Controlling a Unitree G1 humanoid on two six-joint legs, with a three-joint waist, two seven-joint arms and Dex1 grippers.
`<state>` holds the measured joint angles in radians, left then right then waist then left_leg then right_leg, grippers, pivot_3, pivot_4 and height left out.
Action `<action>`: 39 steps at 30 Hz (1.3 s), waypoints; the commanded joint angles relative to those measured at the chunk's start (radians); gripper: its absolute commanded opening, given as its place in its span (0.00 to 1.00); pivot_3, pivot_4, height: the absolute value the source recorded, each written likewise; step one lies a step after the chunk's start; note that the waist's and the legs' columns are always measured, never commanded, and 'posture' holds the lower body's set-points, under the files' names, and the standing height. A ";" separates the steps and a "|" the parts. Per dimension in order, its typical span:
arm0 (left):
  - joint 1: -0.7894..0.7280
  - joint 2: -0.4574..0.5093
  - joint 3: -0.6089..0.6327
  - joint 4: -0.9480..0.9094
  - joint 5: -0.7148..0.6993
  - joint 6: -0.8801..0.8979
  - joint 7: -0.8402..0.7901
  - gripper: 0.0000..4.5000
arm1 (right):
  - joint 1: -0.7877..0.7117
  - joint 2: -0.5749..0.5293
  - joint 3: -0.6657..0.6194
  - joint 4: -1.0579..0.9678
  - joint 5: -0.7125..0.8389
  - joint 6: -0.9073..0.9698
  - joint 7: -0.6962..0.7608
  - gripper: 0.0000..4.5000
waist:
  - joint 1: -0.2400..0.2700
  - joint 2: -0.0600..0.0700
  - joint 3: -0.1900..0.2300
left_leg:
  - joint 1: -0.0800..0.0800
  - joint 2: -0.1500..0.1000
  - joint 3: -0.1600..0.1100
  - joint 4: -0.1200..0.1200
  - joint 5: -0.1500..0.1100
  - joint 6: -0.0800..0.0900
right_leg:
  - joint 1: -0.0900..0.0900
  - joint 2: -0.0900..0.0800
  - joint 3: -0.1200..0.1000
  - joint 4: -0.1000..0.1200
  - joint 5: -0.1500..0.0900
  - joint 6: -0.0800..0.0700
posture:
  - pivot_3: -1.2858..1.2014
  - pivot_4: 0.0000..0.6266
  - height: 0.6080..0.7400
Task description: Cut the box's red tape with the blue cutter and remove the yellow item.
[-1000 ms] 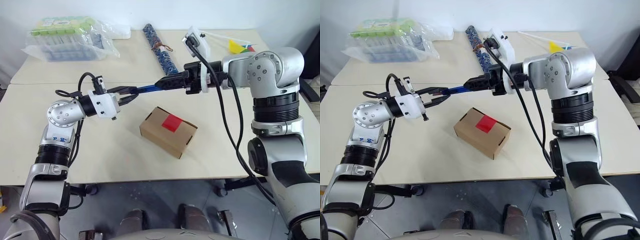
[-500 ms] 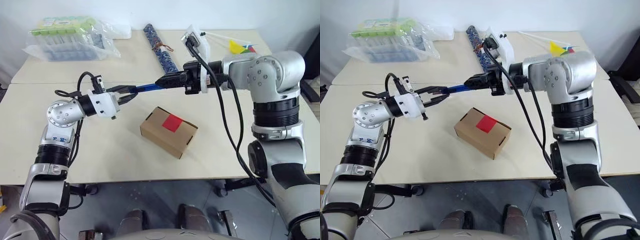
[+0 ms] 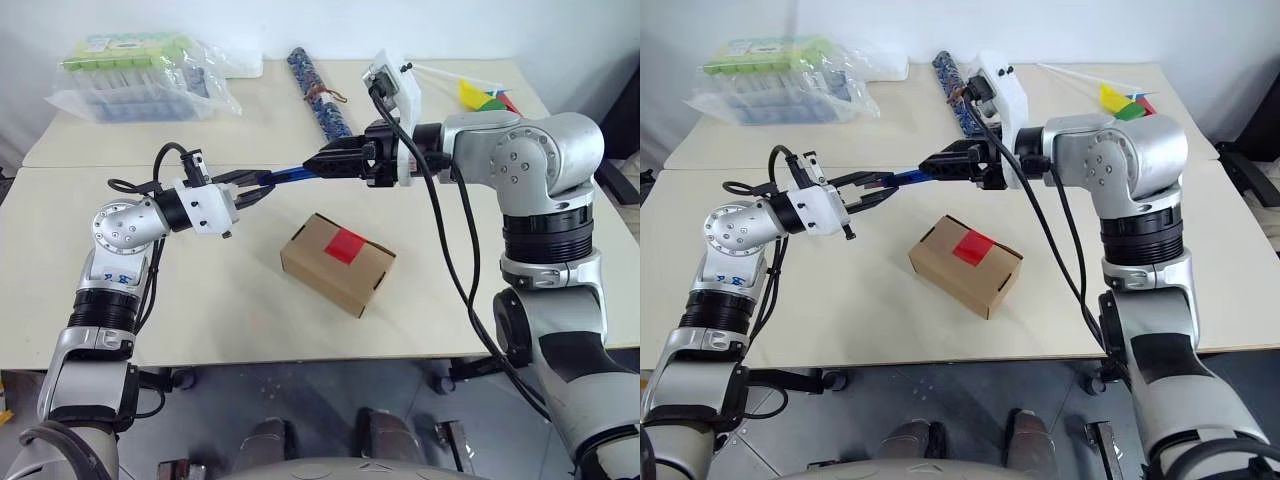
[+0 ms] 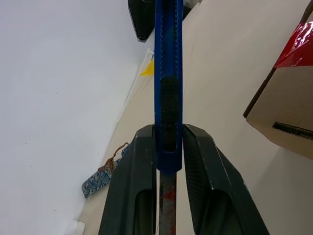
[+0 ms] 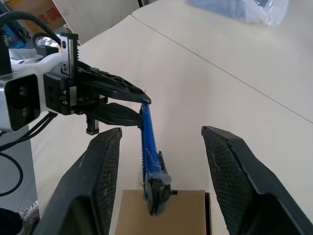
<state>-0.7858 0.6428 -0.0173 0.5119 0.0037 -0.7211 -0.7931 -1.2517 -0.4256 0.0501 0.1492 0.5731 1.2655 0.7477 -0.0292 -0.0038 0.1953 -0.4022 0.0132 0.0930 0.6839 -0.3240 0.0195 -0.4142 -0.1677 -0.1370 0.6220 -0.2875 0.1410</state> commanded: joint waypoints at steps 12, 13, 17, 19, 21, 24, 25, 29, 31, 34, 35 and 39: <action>-0.025 0.008 0.010 -0.025 -0.016 -0.018 0.016 0.09 | -0.064 0.003 -0.027 0.047 0.013 0.051 0.005 0.61 | -0.001 0.000 0.000 | 0.000 0.000 0.000 0.000 0.000 0.000 | 0.000 0.000 0.000 0.000 0.000 0.000 | 0.52 0.24 1.00; -0.024 0.008 0.010 -0.026 -0.016 -0.017 0.015 0.09 | -0.067 0.004 -0.030 0.049 0.015 0.049 0.006 0.61 | -0.001 0.000 0.000 | 0.000 0.000 0.000 0.000 0.000 0.000 | 0.000 0.000 0.000 0.000 0.000 0.000 | 0.52 0.24 1.00; -0.022 0.008 0.010 -0.026 -0.017 -0.016 0.014 0.09 | -0.075 0.005 -0.038 0.049 0.022 0.048 0.015 0.61 | -0.001 0.000 0.000 | 0.000 0.000 0.000 0.000 0.000 0.000 | 0.000 0.000 0.000 0.000 0.000 0.000 | 0.52 0.24 1.00; -0.021 0.007 0.009 -0.026 -0.016 -0.015 0.016 0.09 | -0.073 0.001 -0.033 0.048 0.022 0.051 0.021 0.61 | 0.000 0.000 0.000 | 0.000 0.000 0.000 0.000 0.000 0.000 | 0.000 0.000 0.000 0.000 0.000 0.000 | 0.52 0.24 1.00; -0.019 0.007 0.009 -0.027 -0.017 -0.014 0.016 0.09 | -0.066 -0.004 -0.024 0.042 0.023 0.054 0.026 0.61 | -0.001 0.000 0.000 | 0.000 0.000 0.000 0.000 0.000 0.000 | 0.000 0.000 0.000 0.000 0.000 0.000 | 0.52 0.24 1.00; -0.021 0.007 0.010 -0.025 -0.016 -0.015 0.017 0.09 | -0.061 -0.004 -0.019 0.039 0.022 0.061 0.029 0.61 | -0.001 0.000 0.000 | 0.000 0.000 0.000 0.000 0.000 0.000 | 0.000 0.000 0.000 0.000 0.000 0.000 | 0.52 0.24 1.00; -0.022 0.007 0.010 -0.024 -0.015 -0.015 0.017 0.09 | -0.061 -0.004 -0.019 0.039 0.022 0.062 0.030 0.61 | -0.001 0.000 0.000 | 0.000 0.000 0.000 0.000 0.000 0.000 | 0.000 0.000 0.000 0.000 0.000 0.000 | 0.52 0.24 1.00; -0.025 0.006 0.009 -0.020 -0.014 -0.017 0.017 0.09 | -0.060 -0.003 -0.016 0.043 0.017 0.062 0.031 0.61 | -0.001 0.000 0.000 | 0.000 0.000 0.000 0.000 0.000 0.000 | 0.000 0.000 0.000 0.000 0.000 0.000 | 0.52 0.24 1.00; -0.026 0.006 0.009 -0.019 -0.015 -0.017 0.017 0.09 | -0.060 -0.002 -0.016 0.045 0.016 0.062 0.030 0.57 | -0.001 0.000 0.000 | 0.000 0.000 0.000 0.000 0.000 0.000 | 0.000 0.000 0.000 0.000 0.000 0.000 | 0.52 0.24 1.00; -0.027 0.006 0.009 -0.019 -0.015 -0.017 0.017 0.09 | -0.061 0.000 -0.021 0.046 0.020 0.073 0.027 0.42 | -0.001 0.000 0.000 | 0.000 0.000 0.000 0.000 0.000 0.000 | 0.000 0.000 0.000 0.000 0.000 0.000 | 0.52 0.24 1.00; -0.028 0.006 0.009 -0.017 -0.015 -0.017 0.017 0.09 | -0.061 -0.001 -0.020 0.043 0.022 0.075 0.030 0.32 | -0.001 0.000 0.000 | 0.000 0.000 0.000 0.000 0.000 0.000 | 0.000 0.000 0.000 0.000 0.000 0.000 | 0.52 0.24 1.00; -0.029 0.007 0.010 -0.016 -0.015 -0.016 0.017 0.09 | -0.056 -0.005 -0.008 0.025 0.025 0.075 0.038 0.04 | -0.001 0.000 0.000 | 0.000 0.000 0.000 0.000 0.000 0.000 | 0.000 0.000 0.000 0.000 0.000 0.000 | 0.52 0.24 1.00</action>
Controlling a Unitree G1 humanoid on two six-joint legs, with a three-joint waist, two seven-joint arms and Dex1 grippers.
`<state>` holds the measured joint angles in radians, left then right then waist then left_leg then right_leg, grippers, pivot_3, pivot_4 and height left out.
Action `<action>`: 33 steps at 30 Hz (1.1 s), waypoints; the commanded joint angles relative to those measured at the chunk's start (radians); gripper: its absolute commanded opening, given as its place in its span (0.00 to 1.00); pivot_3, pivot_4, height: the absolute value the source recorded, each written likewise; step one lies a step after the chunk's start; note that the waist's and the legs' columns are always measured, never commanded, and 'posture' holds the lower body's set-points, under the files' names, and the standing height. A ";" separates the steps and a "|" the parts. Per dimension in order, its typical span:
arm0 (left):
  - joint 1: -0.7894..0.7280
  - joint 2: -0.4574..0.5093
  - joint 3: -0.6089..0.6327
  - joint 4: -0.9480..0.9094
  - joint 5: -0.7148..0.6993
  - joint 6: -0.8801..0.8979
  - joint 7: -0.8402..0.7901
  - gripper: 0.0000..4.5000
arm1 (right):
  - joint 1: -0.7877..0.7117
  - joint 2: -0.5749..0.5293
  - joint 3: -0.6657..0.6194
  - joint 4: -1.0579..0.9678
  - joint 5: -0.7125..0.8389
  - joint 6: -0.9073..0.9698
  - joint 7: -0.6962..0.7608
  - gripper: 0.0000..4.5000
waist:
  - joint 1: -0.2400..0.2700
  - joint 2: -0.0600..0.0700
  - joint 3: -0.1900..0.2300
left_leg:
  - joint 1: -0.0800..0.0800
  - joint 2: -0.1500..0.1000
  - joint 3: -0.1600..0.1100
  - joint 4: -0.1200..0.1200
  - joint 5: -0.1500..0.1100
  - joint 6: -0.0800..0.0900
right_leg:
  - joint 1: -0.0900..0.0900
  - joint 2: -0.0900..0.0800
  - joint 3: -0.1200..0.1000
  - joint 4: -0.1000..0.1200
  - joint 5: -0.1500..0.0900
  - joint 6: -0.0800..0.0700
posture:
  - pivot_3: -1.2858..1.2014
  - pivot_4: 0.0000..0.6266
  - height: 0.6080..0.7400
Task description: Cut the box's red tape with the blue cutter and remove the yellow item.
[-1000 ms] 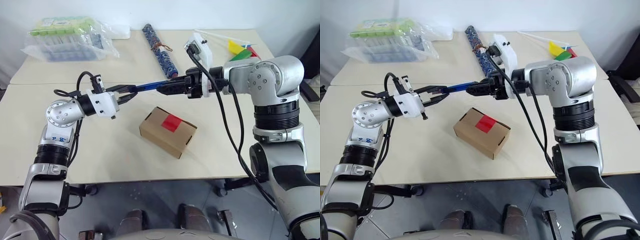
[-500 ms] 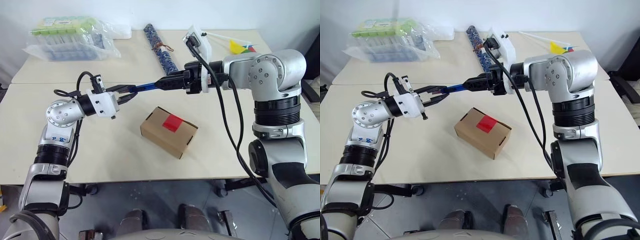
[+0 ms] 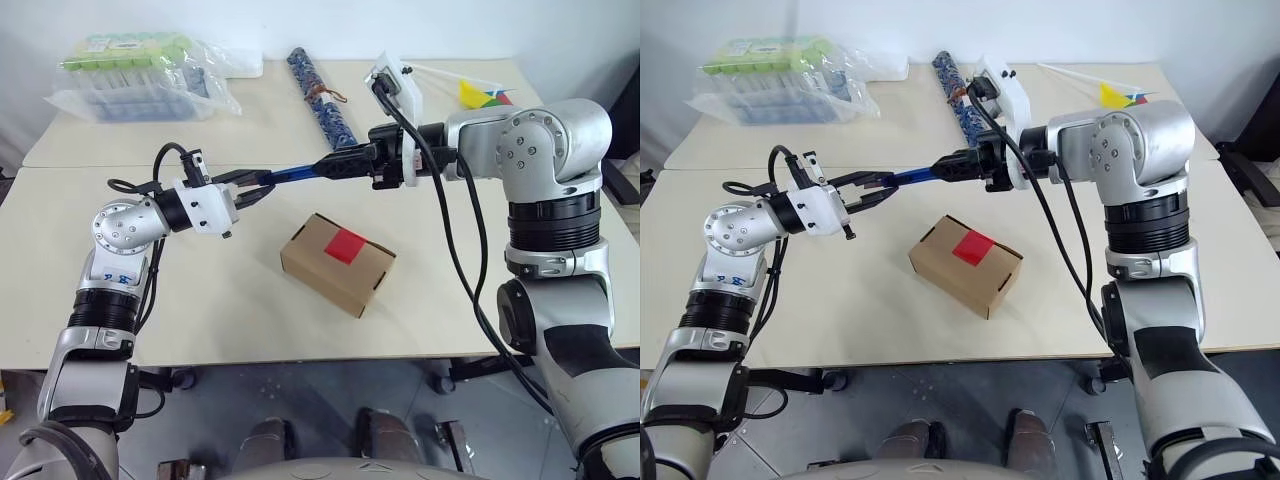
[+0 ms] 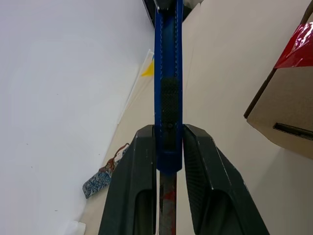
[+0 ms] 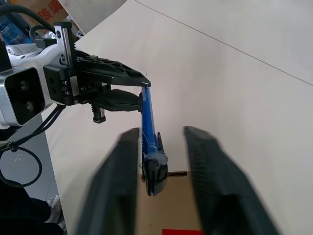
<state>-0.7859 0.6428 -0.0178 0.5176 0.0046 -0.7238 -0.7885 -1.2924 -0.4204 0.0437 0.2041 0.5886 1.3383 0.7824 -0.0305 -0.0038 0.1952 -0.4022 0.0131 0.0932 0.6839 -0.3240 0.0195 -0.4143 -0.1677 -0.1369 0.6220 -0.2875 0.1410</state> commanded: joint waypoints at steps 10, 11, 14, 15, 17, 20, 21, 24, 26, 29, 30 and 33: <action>-0.028 0.007 0.009 -0.020 -0.082 0.099 -0.058 0.25 | -0.028 -0.030 -0.003 -0.051 0.012 -0.008 0.007 0.03 | 0.000 0.000 0.000 | 0.000 0.000 0.000 0.000 0.000 0.000 | 0.000 0.000 0.000 0.000 0.000 0.000 | 0.52 0.24 1.00; -0.030 0.000 0.026 -0.026 -0.125 0.155 -0.069 0.29 | -0.030 -0.037 -0.004 -0.057 0.012 -0.008 0.007 0.03 | 0.000 0.000 0.000 | 0.000 0.000 0.000 0.000 0.000 0.000 | 0.000 0.000 0.000 0.000 0.000 0.000 | 0.52 0.24 1.00; -0.036 0.011 0.052 -0.024 -0.150 0.246 -0.064 0.50 | -0.035 -0.052 -0.005 -0.065 0.013 -0.009 0.007 0.03 | 0.000 0.000 0.000 | 0.000 0.000 0.000 0.000 0.000 0.000 | 0.000 0.000 0.000 0.000 0.000 0.000 | 0.52 0.24 1.00; -0.034 0.020 0.057 -0.022 -0.150 0.262 -0.068 0.56 | -0.037 -0.056 -0.006 -0.067 0.013 -0.009 0.006 0.03 | 0.000 0.000 0.000 | 0.000 0.000 0.000 0.000 0.000 0.000 | 0.000 0.000 0.000 0.000 0.000 0.000 | 0.52 0.24 1.00; -0.035 0.039 0.075 -0.012 -0.161 0.283 -0.079 0.69 | -0.041 -0.066 -0.009 -0.072 0.013 -0.008 0.001 0.03 | 0.000 0.000 0.000 | 0.000 0.000 0.000 0.000 0.000 0.000 | 0.000 0.000 0.000 0.000 0.000 0.000 | 0.52 0.24 1.00; -0.045 0.072 0.112 0.024 -0.179 0.307 -0.094 0.89 | -0.041 -0.080 -0.012 -0.086 0.009 -0.006 -0.006 0.03 | -0.002 0.000 0.000 | 0.000 0.000 0.000 0.000 0.000 0.000 | 0.000 0.000 0.000 0.000 0.000 0.000 | 0.52 0.24 1.00; -0.055 0.091 0.127 0.060 -0.172 0.292 -0.084 0.95 | -0.039 -0.089 -0.014 -0.096 0.009 -0.002 -0.010 0.03 | -0.001 0.000 0.000 | 0.000 0.000 0.000 0.000 0.000 0.000 | 0.000 0.000 0.000 0.000 0.000 0.000 | 0.52 0.24 1.00; -0.066 0.135 0.140 0.129 -0.179 0.272 -0.131 1.00 | -0.032 -0.117 -0.016 -0.118 0.008 0.007 -0.020 0.03 | -0.002 0.000 0.000 | 0.000 0.000 0.000 0.000 0.000 0.000 | 0.000 0.000 0.000 0.000 0.000 0.000 | 0.52 0.24 1.00; -0.056 0.137 0.148 0.098 -0.235 0.330 -0.198 1.00 | -0.025 -0.138 -0.015 -0.135 0.009 0.013 -0.023 0.03 | -0.001 0.000 0.000 | 0.000 0.000 0.000 0.000 0.000 0.000 | 0.000 0.000 0.000 0.000 0.000 0.000 | 0.52 0.24 1.00; -0.039 0.125 0.165 0.020 -0.329 0.476 -0.271 1.00 | -0.005 -0.191 -0.015 -0.179 0.014 0.027 -0.019 0.03 | 0.006 0.000 0.000 | -0.001 0.000 -0.001 0.000 0.000 0.000 | 0.000 0.000 0.000 0.000 0.000 0.000 | 0.52 0.24 1.00; -0.028 0.125 0.163 -0.014 -0.352 0.528 -0.289 1.00 | 0.003 -0.209 -0.017 -0.197 0.016 0.031 -0.017 0.03 | 0.007 0.000 0.000 | -0.001 0.000 -0.001 0.001 0.000 0.000 | 0.000 0.000 0.000 0.000 0.000 0.000 | 0.52 0.24 1.00; 0.017 0.121 0.140 -0.185 -0.425 0.751 -0.302 1.00 | 0.028 -0.257 -0.036 -0.257 0.028 0.048 -0.020 0.03 | 0.004 -0.001 0.000 | -0.002 0.000 -0.002 0.001 0.000 0.000 | 0.000 0.000 0.000 0.000 0.000 0.001 | 0.52 0.24 1.00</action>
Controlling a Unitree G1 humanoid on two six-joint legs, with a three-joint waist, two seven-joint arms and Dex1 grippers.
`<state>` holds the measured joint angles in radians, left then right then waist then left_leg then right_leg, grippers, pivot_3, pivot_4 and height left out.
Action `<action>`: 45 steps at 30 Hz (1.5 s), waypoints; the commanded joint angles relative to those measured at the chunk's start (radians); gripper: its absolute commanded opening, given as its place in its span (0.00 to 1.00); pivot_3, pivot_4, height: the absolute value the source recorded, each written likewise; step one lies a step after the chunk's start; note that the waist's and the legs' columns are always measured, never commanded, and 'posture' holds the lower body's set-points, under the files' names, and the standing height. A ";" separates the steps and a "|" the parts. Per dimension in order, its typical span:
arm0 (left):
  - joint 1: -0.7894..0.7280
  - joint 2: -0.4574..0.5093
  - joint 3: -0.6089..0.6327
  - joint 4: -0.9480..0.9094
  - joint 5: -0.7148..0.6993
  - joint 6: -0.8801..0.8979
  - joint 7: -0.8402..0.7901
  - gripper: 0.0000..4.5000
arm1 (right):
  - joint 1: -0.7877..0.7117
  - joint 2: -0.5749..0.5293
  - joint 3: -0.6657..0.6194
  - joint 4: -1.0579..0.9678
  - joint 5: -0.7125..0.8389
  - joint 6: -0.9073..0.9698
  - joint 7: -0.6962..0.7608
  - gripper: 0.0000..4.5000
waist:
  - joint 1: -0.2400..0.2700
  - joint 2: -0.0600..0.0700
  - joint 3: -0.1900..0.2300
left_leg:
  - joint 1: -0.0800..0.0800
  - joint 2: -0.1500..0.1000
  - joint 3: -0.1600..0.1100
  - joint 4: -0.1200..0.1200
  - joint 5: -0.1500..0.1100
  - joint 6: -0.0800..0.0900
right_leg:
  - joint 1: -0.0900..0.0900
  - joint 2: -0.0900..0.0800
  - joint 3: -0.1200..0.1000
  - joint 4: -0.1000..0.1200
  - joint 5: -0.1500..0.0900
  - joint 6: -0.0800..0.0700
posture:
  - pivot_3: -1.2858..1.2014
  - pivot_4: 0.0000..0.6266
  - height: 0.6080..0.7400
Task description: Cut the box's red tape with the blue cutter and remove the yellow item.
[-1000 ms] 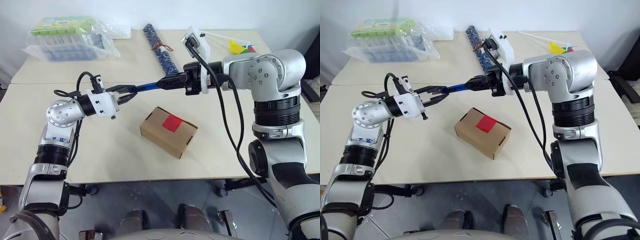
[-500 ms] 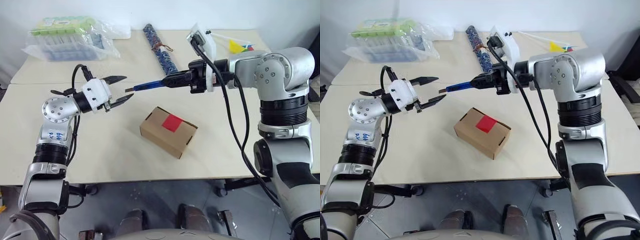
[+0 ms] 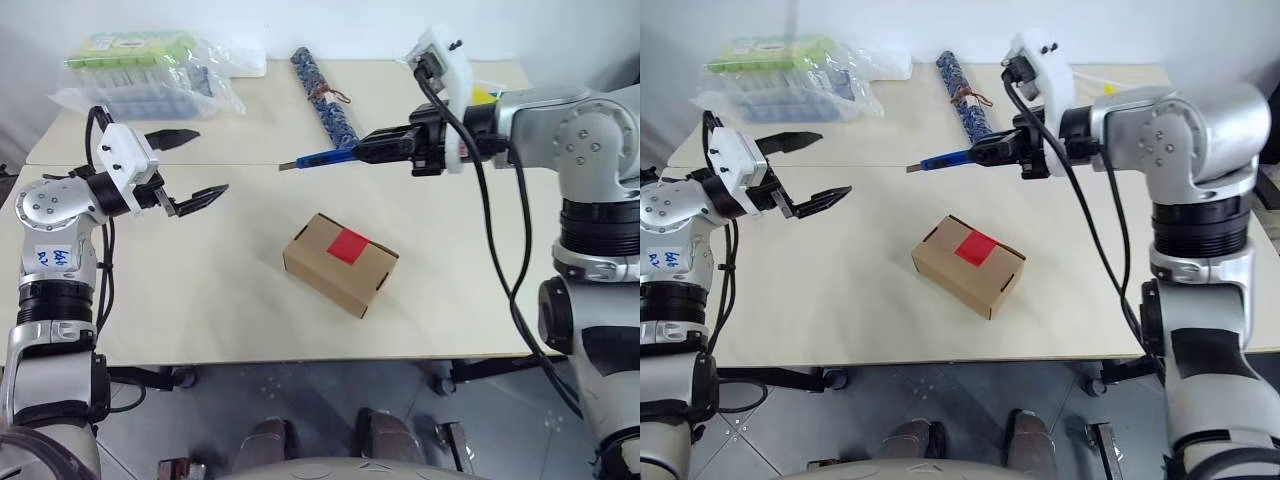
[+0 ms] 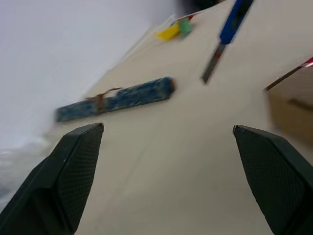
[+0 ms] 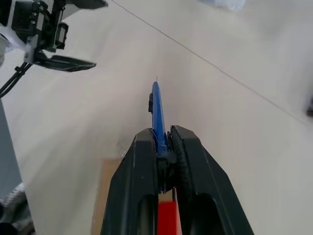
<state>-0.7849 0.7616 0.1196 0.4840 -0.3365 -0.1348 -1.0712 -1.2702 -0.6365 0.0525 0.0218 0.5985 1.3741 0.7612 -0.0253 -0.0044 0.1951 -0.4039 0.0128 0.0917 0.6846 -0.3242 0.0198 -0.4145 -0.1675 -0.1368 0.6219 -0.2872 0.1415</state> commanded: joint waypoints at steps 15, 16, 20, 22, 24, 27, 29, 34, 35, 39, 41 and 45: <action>-0.032 -0.065 -0.178 -0.468 -0.092 0.687 0.033 0.17 | 0.160 -0.192 -0.160 -0.350 0.089 0.108 -0.041 0.03 | 0.004 0.000 0.000 | 0.001 0.000 0.002 0.000 0.000 0.000 | 0.000 0.000 0.002 0.000 0.000 0.000 | 0.52 0.24 1.00; -0.041 -0.066 -0.203 -0.477 -0.076 0.710 0.037 0.10 | 0.166 -0.190 -0.165 -0.365 0.095 0.117 -0.046 0.03 | 0.005 0.000 0.000 | 0.001 0.000 0.002 0.000 0.000 0.000 | 0.000 0.000 0.002 0.000 0.000 0.000 | 0.52 0.24 1.00; -0.085 -0.063 -0.297 -0.511 -0.033 0.821 0.039 0.00 | 0.188 -0.189 -0.167 -0.426 0.116 0.144 -0.067 0.03 | 0.010 0.000 0.000 | 0.001 0.000 0.002 0.000 0.000 0.000 | 0.000 0.000 0.002 0.000 0.000 0.000 | 0.52 0.24 1.00; -0.099 -0.065 -0.323 -0.522 -0.023 0.857 0.036 0.00 | 0.193 -0.187 -0.166 -0.443 0.121 0.154 -0.076 0.03 | 0.013 0.000 0.000 | 0.001 0.000 0.002 0.000 0.000 0.000 | 0.000 0.001 0.002 0.000 0.000 0.000 | 0.52 0.24 1.00; -0.107 -0.068 -0.341 -0.532 -0.020 0.896 0.037 0.00 | 0.195 -0.183 -0.165 -0.458 0.129 0.168 -0.085 0.03 | 0.013 0.000 0.000 | 0.001 0.000 0.002 0.000 0.000 0.000 | 0.000 0.000 0.003 0.000 0.000 0.000 | 0.52 0.24 1.00; -0.114 -0.074 -0.364 -0.532 -0.004 0.940 0.046 0.00 | 0.210 -0.182 -0.158 -0.493 0.146 0.187 -0.093 0.03 | 0.019 0.000 0.000 | 0.001 0.000 0.002 0.000 0.000 0.000 | 0.000 0.001 0.003 0.000 0.000 0.000 | 0.52 0.24 1.00; -0.115 -0.082 -0.374 -0.523 0.013 0.947 0.057 0.00 | 0.219 -0.176 -0.157 -0.509 0.156 0.194 -0.099 0.03 | 0.024 0.000 0.000 | 0.001 0.000 0.002 0.000 0.000 0.000 | 0.000 0.001 0.003 0.000 0.000 0.000 | 0.52 0.24 1.00; -0.111 -0.090 -0.396 -0.502 0.045 0.956 0.059 0.00 | 0.229 -0.173 -0.149 -0.517 0.165 0.192 -0.111 0.03 | 0.028 0.000 0.000 | 0.001 0.000 0.002 0.001 0.000 0.000 | 0.000 0.001 0.003 0.000 0.000 0.000 | 0.52 0.24 1.00; -0.113 -0.094 -0.400 -0.492 0.050 0.956 0.060 0.00 | 0.234 -0.173 -0.140 -0.514 0.163 0.182 -0.113 0.03 | 0.028 0.000 0.000 | 0.001 0.000 0.002 0.002 0.000 0.000 | 0.000 0.001 0.003 0.000 0.000 0.000 | 0.52 0.24 1.00; -0.119 -0.118 -0.415 -0.452 0.071 0.938 0.059 0.00 | 0.245 -0.170 -0.103 -0.482 0.141 0.141 -0.122 0.03 | 0.028 0.000 0.000 | 0.001 0.000 0.002 0.002 0.000 0.000 | 0.000 0.001 0.003 0.000 0.000 0.000 | 0.52 0.24 1.00; -0.123 -0.128 -0.419 -0.436 0.080 0.931 0.054 0.00 | 0.247 -0.170 -0.086 -0.462 0.131 0.123 -0.127 0.03 | 0.028 -0.001 0.000 | 0.001 0.000 0.002 0.002 0.000 0.000 | 0.000 0.001 0.003 0.000 0.000 0.000 | 0.52 0.24 1.00; -0.123 -0.134 -0.421 -0.422 0.092 0.916 0.045 0.00 | 0.256 -0.180 -0.066 -0.450 0.122 0.097 -0.125 0.03 | 0.029 -0.001 0.000 | 0.001 0.000 0.002 0.002 0.000 0.000 | 0.000 0.001 0.003 0.000 0.000 0.000 | 0.52 0.24 1.00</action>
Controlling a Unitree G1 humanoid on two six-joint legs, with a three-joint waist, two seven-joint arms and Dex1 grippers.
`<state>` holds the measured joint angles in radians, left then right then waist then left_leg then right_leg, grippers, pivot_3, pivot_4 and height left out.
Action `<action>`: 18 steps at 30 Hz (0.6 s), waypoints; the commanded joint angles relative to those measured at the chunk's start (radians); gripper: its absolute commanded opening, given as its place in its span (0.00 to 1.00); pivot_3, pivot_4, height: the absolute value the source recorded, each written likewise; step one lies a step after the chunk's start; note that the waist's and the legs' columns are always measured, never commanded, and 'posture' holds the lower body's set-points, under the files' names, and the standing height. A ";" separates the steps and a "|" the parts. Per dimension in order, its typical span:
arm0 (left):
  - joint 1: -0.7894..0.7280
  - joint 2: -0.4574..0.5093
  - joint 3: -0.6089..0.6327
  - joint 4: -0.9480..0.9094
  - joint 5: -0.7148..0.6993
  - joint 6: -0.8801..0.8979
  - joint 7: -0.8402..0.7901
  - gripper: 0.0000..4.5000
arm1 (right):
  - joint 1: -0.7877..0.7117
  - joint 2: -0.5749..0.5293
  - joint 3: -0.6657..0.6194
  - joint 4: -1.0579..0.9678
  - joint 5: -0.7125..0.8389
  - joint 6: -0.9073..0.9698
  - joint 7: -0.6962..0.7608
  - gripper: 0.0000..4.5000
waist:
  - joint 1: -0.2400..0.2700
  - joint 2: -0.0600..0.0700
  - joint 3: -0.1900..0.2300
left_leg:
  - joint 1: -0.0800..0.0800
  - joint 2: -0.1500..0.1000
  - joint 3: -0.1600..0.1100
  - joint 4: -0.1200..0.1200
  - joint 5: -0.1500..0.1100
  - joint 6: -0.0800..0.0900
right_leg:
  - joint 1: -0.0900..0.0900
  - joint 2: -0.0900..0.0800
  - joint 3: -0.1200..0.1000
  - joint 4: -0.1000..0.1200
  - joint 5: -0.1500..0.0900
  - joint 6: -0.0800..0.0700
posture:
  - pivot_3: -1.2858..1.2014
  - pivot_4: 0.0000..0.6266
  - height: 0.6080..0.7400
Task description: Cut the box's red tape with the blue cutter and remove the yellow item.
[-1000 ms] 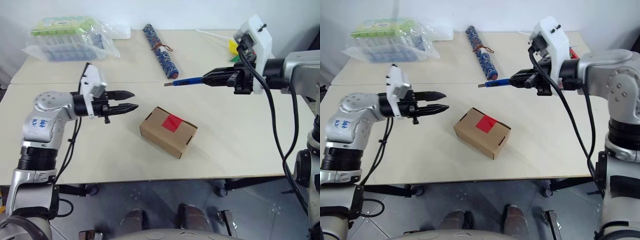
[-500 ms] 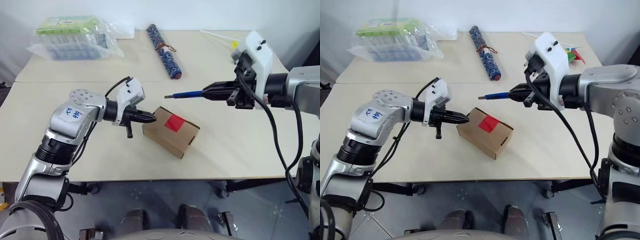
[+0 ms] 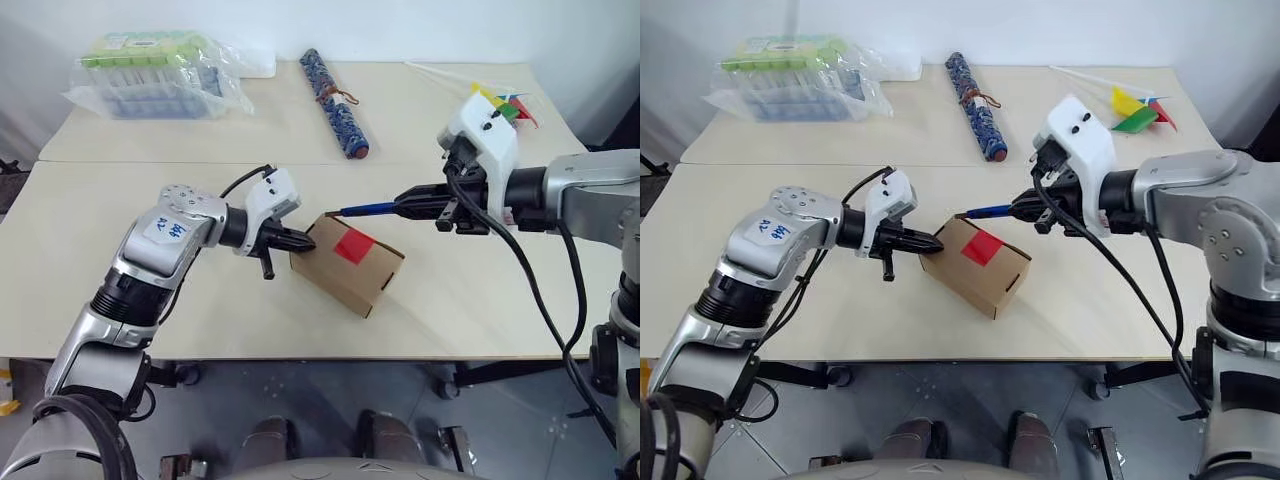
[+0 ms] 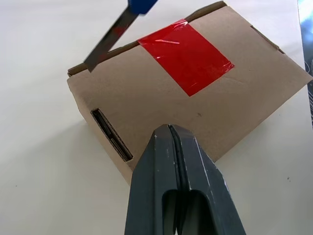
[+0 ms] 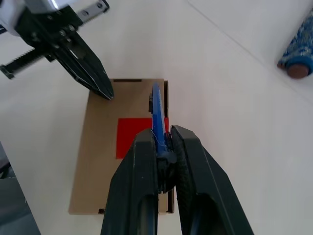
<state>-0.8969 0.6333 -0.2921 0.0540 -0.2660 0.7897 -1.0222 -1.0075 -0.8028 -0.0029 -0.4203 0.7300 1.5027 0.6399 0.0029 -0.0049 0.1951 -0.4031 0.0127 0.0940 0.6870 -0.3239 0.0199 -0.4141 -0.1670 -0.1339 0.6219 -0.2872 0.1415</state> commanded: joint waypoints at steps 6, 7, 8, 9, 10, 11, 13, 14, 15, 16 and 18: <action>-0.008 -0.004 -0.013 0.002 0.026 -0.010 -0.016 0.00 | 0.004 -0.014 0.000 0.011 -0.026 -0.056 -0.009 0.03 | 0.000 0.000 0.000 | 0.000 0.000 0.000 0.001 0.000 0.000 | 0.000 0.000 0.000 0.000 0.000 0.000 | 0.52 0.24 1.00; -0.007 -0.003 -0.014 0.002 0.027 -0.011 -0.018 0.00 | 0.005 -0.014 0.001 0.014 -0.029 -0.060 -0.011 0.03 | 0.000 0.000 0.000 | 0.000 0.000 0.000 0.001 0.000 0.000 | 0.000 0.000 0.000 0.000 0.000 0.000 | 0.52 0.24 1.00; -0.006 -0.001 -0.016 0.002 0.030 -0.014 -0.021 0.00 | 0.007 -0.017 0.005 0.018 -0.033 -0.066 -0.012 0.03 | 0.000 0.000 0.000 | 0.000 0.000 0.000 0.001 0.000 0.000 | 0.000 0.000 0.000 0.000 0.000 0.000 | 0.52 0.24 1.00; -0.004 0.002 -0.020 0.001 0.034 -0.019 -0.025 0.00 | 0.010 -0.020 0.009 0.020 -0.038 -0.070 -0.012 0.03 | 0.000 0.000 0.000 | 0.000 0.000 0.000 0.001 0.000 0.000 | 0.000 0.000 0.000 0.000 0.000 0.000 | 0.52 0.24 1.00; -0.004 0.003 -0.021 0.000 0.037 -0.020 -0.028 0.00 | 0.013 -0.024 0.012 0.020 -0.041 -0.074 -0.009 0.03 | 0.000 0.000 0.000 | 0.000 0.000 0.000 0.001 0.000 0.000 | 0.000 0.000 0.000 0.000 0.000 0.000 | 0.52 0.24 1.00; -0.003 0.003 -0.021 -0.002 0.037 -0.019 -0.030 0.00 | 0.015 -0.026 0.014 0.019 -0.041 -0.075 -0.007 0.03 | 0.000 0.000 0.000 | 0.000 0.000 0.000 0.001 0.000 0.000 | 0.000 0.000 0.000 0.000 0.000 0.000 | 0.52 0.24 1.00; -0.005 0.000 -0.017 -0.003 0.037 -0.013 -0.031 0.00 | 0.021 -0.030 0.015 0.019 -0.040 -0.076 -0.005 0.03 | 0.000 0.000 0.000 | 0.000 0.000 0.000 0.001 0.000 0.000 | 0.000 0.000 0.000 0.000 0.000 0.000 | 0.52 0.24 1.00; -0.005 -0.001 -0.016 -0.004 0.037 -0.012 -0.031 0.00 | 0.025 -0.033 0.014 0.018 -0.039 -0.075 -0.004 0.03 | 0.000 0.000 0.000 | 0.000 0.000 0.000 0.001 0.000 0.000 | 0.000 0.000 0.000 0.000 0.000 0.000 | 0.52 0.24 1.00; -0.007 -0.002 -0.016 -0.002 0.038 -0.012 -0.031 0.00 | 0.029 -0.036 0.015 0.017 -0.039 -0.077 -0.003 0.03 | 0.000 0.000 0.000 | 0.000 0.000 0.000 0.001 0.000 0.000 | 0.000 0.000 0.000 0.000 0.000 0.000 | 0.52 0.24 1.00; -0.008 -0.002 -0.016 -0.001 0.039 -0.012 -0.031 0.00 | 0.033 -0.041 0.017 0.016 -0.039 -0.078 -0.001 0.03 | 0.000 0.000 0.000 | 0.000 0.000 0.000 0.001 0.000 0.000 | 0.000 0.000 0.000 0.000 0.000 0.000 | 0.52 0.24 1.00; -0.009 -0.002 -0.015 0.001 0.041 -0.012 -0.032 0.00 | 0.040 -0.052 0.023 0.011 -0.039 -0.081 0.005 0.03 | 0.000 0.000 0.000 | 0.000 0.000 0.000 0.001 0.000 0.000 | 0.000 0.000 0.000 0.000 0.000 0.000 | 0.52 0.24 1.00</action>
<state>-0.8973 0.6313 -0.2944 0.0549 -0.2401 0.7737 -1.0481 -0.9654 -0.8255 0.0341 -0.3874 0.7002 1.4399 0.6408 0.0029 -0.0049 0.1951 -0.4031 0.0129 0.0939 0.6881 -0.3239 0.0200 -0.4138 -0.1670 -0.1340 0.6220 -0.2872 0.1415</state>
